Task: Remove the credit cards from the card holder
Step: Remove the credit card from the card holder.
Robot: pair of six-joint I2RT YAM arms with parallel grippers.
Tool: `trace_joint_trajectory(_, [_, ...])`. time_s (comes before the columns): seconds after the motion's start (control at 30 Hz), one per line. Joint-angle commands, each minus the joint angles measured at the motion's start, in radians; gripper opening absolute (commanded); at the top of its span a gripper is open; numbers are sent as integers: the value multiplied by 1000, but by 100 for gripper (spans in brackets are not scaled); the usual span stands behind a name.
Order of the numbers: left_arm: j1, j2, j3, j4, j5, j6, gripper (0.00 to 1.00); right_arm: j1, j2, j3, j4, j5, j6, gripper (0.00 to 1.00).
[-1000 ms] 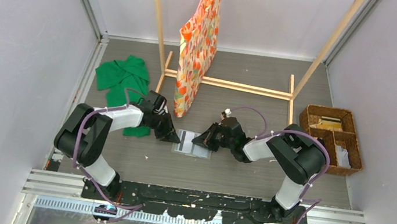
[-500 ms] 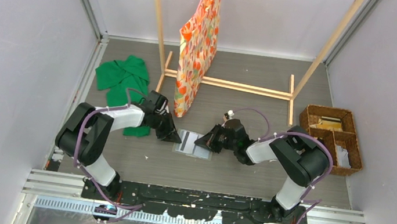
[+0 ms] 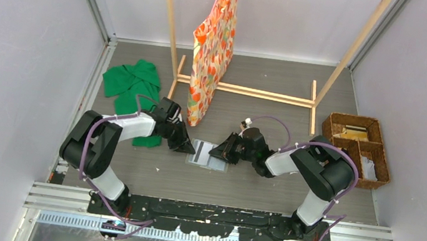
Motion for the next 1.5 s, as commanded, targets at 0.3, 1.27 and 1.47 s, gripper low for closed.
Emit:
trace_joint_trajectory(0.3, [-3, 7, -4, 5, -24, 27, 8, -5, 90, -17, 182, -42, 96, 38])
trace_joint_trajectory(1.27, [-3, -68, 8, -71, -64, 38, 8, -148, -333, -61, -458, -22, -169, 1])
trace_joint_trajectory(1.47, [-3, -121, 46, -125, -69, 50, 9, -146, -543, 238, -1096, 294, -285, 1])
